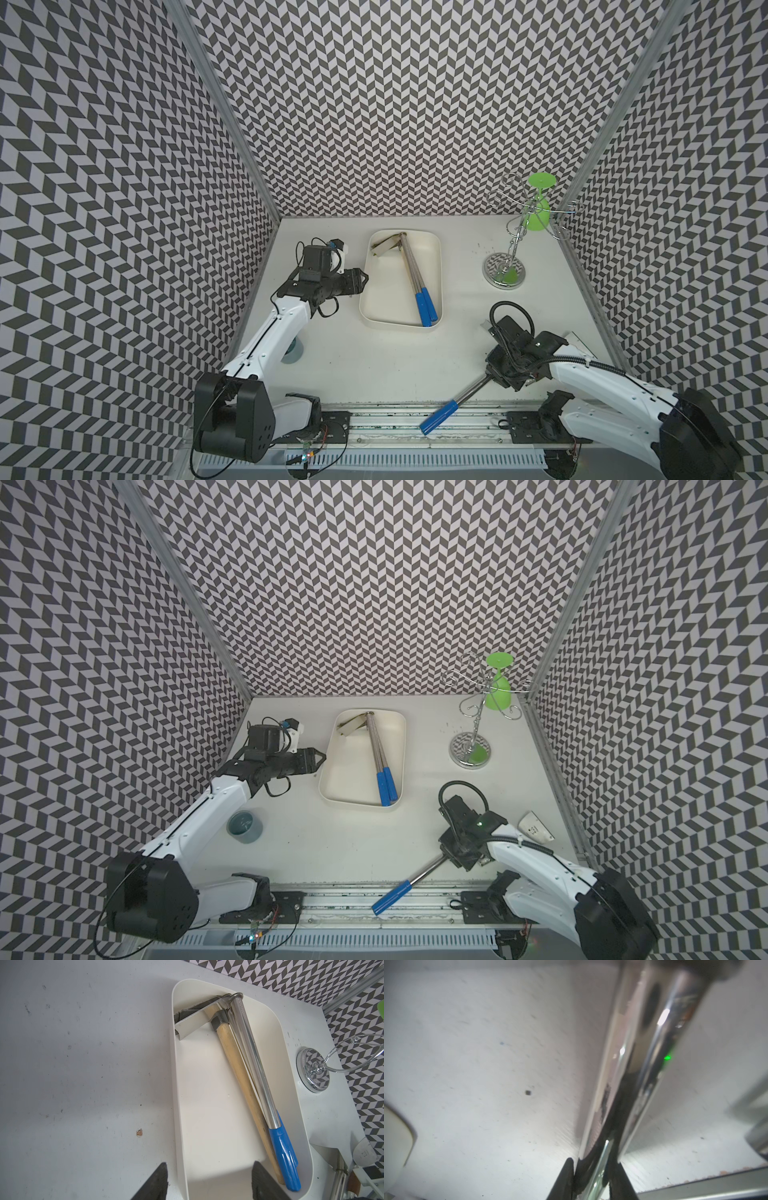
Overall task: Put the small hoe into the storage box
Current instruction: Pick up the hoe from the center of the board.
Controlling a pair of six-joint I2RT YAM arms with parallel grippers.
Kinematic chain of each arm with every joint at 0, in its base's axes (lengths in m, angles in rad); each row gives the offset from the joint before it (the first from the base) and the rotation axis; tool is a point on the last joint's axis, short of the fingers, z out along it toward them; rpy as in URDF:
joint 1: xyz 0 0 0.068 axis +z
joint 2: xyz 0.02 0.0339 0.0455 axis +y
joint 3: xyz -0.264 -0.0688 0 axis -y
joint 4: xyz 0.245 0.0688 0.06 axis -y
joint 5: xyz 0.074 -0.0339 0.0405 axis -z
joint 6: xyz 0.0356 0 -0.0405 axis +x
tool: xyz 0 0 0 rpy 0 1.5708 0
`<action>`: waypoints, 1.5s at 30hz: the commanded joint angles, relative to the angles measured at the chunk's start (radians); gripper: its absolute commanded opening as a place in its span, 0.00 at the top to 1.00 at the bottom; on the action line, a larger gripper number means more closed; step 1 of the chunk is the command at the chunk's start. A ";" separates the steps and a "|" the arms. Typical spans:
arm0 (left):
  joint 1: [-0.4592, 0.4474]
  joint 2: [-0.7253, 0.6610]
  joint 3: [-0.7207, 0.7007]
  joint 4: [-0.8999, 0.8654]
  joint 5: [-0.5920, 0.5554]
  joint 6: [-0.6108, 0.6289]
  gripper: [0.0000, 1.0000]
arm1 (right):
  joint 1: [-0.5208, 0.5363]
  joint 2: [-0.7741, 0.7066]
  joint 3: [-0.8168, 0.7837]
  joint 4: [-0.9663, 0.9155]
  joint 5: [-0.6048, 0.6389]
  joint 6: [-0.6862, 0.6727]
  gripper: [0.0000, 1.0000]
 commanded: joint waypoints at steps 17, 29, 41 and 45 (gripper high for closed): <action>-0.003 0.050 0.060 -0.015 -0.033 0.005 0.35 | 0.000 0.038 0.530 -0.148 0.174 -0.316 1.00; 0.018 0.110 0.180 -0.049 -0.021 -0.029 0.35 | 0.015 0.643 1.386 -0.406 0.282 -0.936 1.00; 0.046 0.148 0.232 -0.064 -0.018 -0.028 0.35 | 0.029 1.075 2.021 -0.525 0.356 -1.093 1.00; 0.054 0.162 0.232 -0.059 -0.013 -0.028 0.35 | 0.042 1.118 2.025 -0.489 0.347 -1.096 1.00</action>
